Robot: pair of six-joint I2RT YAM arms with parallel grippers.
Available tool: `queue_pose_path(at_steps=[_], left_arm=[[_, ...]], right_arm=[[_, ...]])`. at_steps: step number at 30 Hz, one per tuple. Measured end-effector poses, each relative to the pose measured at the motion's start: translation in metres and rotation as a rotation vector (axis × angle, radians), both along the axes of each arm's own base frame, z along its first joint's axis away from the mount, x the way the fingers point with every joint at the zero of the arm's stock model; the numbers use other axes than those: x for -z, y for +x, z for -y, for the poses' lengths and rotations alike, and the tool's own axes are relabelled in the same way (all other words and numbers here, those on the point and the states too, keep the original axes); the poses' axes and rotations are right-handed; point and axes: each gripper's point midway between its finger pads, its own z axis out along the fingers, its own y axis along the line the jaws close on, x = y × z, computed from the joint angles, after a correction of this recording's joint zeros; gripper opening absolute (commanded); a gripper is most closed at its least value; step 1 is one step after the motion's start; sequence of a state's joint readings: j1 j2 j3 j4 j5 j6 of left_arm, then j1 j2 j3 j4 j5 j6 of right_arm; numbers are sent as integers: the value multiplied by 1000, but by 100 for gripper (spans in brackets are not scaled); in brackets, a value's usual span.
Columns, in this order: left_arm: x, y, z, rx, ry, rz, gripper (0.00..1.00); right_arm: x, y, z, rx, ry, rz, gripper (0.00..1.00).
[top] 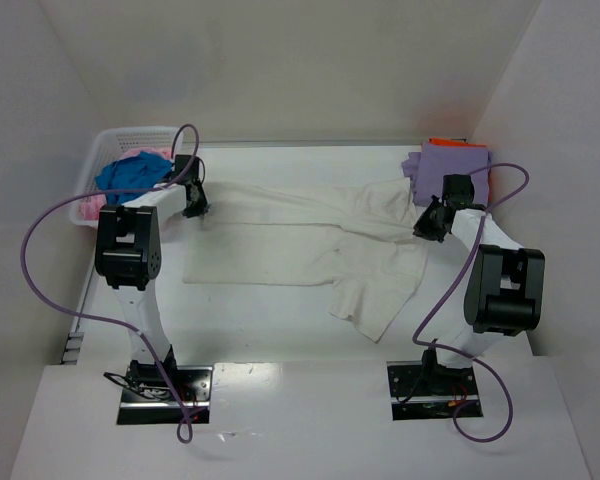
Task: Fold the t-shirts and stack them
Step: Fold the flattened tshirt in 1/3 of the way
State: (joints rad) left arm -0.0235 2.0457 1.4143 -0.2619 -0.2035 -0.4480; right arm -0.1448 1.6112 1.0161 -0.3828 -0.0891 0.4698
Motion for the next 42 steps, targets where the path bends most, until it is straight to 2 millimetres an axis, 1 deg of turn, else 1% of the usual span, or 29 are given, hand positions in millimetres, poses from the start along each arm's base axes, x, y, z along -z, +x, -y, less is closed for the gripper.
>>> queue_pose_path(at_steps=[1,3,4,5,14,22,29,31,32,34,35,36,38,41,42], left_arm=[[0,0,-1,2,2,-1,17],[0,0,-1,-1,2,-2,5],[0,0,-2,-2,2,-2,1],[0,0,-2,-2,1,-1,0],[-7,6,-5,-10,20,16,0],[-28,20,-13,7,77,52,0],[-31,15,-21,31,136,20,0],[-30,14,-21,34,139,14,4],[-30,13,-21,41,140,8,9],[-30,12,-20,58,144,-3,16],[-30,12,-20,61,141,-4,21],[-30,12,-19,65,136,-4,30],[-30,11,-16,81,124,-7,38],[-28,9,-11,104,112,-19,48],[-28,8,-8,115,103,-20,49]], right_arm=[[0,0,0,0,0,0,0],[0,0,0,0,-1,0,0],[0,0,0,1,-2,0,0],[0,0,1,2,-3,-1,0],[1,-1,8,24,-15,-5,0],[1,-2,12,33,-16,-6,0],[1,-2,12,34,-18,-7,0],[1,-2,12,34,-17,-7,0],[1,-2,12,34,-17,-7,0],[1,-2,12,34,-17,-7,0],[1,-2,12,34,-18,-7,0],[1,-2,12,35,-18,-7,0],[1,-2,13,36,-18,-7,0],[1,-2,13,36,-18,-8,0],[1,-2,13,36,-18,-8,0]])
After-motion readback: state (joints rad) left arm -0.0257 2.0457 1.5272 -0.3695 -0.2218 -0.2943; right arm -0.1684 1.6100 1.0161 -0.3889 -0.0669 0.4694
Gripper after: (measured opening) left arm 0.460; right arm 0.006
